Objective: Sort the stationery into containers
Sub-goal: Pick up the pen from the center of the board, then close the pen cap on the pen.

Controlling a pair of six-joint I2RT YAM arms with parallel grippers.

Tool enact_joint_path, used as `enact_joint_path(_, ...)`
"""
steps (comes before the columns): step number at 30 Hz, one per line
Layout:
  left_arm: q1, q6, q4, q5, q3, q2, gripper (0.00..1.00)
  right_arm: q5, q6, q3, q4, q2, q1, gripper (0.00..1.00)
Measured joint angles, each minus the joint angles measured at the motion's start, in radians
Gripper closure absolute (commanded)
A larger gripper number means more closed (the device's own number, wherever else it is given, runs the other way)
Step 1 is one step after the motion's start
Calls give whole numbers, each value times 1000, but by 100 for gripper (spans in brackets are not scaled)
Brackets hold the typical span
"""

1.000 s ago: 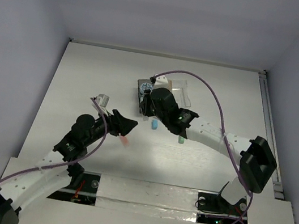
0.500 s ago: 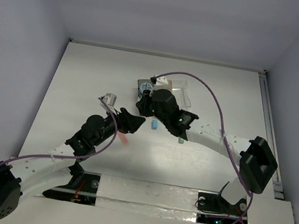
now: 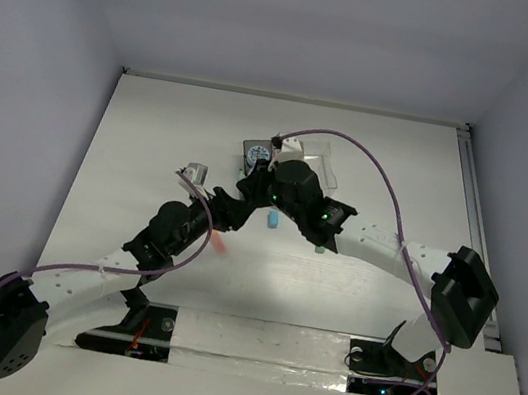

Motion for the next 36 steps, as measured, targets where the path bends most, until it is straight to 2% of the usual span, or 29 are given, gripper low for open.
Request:
enact_joint_path(3, -2, 3, 7, -5, 0, 14, 55, -11, 6, -6, 2, -5, 0, 87)
enact_joint_path(5, -2, 4, 12, -10, 0, 16, 66, -18, 8, -6, 2, -5, 0, 87)
enact_joint_path(6, -2, 5, 15, -13, 0, 16, 72, -22, 10, -6, 2, -5, 0, 87)
enact_joint_path(7, -2, 7, 20, -16, 0, 16, 89, -25, 12, -8, 3, -5, 0, 87)
enact_joint_path(8, -2, 7, 27, -20, 0, 17, 98, -27, 16, -13, 9, -5, 0, 87)
enact_joint_path(11, 0, 4, 31, -37, -5, 25, 100, -34, 32, -23, 24, -9, -1, 84)
enact_joint_path(12, 0, 3, 31, -36, -6, 26, 100, -37, 34, -24, 25, -9, -1, 80)
enact_joint_path(13, 0, 3, 31, -36, -6, 26, 100, -38, 36, -25, 26, -9, -1, 61)
enact_joint_path(15, 0, 6, 31, -34, -9, 23, 100, -37, 41, -29, 26, -12, -1, 38)
enact_joint_path(16, -2, 10, 32, -33, -13, 17, 100, -35, 42, -32, 21, -17, -1, 23)
enact_joint_path(18, -2, 20, 28, -33, -26, -10, 100, -29, 35, -44, 11, -35, 0, 16)
enact_joint_path(21, -2, 37, 12, -32, -50, -74, 100, -15, 26, -87, -15, -104, -4, 16)
enact_joint_path(23, -2, 45, -2, -29, -64, -113, 100, -2, 22, -135, -38, -183, -14, 23)
enact_joint_path(24, -2, 48, -10, -28, -71, -128, 100, 9, 19, -161, -49, -230, -22, 31)
enact_joint_path(25, -2, 52, -16, -26, -80, -145, 100, 19, 16, -185, -63, -276, -30, 51)
enact_joint_path(28, -2, 64, -56, -19, -99, -182, 100, 63, 16, -243, -130, -391, -58, 93)
enact_joint_path(30, -2, 74, -80, -12, -99, -196, 100, 85, 30, -271, -190, -425, -86, 95)
enact_joint_path(33, -2, 91, -101, -2, -99, -222, 100, 89, 50, -330, -285, -417, -137, 83)
enact_joint_path(34, -2, 96, -104, 1, -99, -230, 100, 80, 59, -359, -326, -405, -155, 65)
enact_joint_path(36, -2, 107, -106, 3, -99, -239, 100, 74, 71, -395, -378, -357, -204, 43)
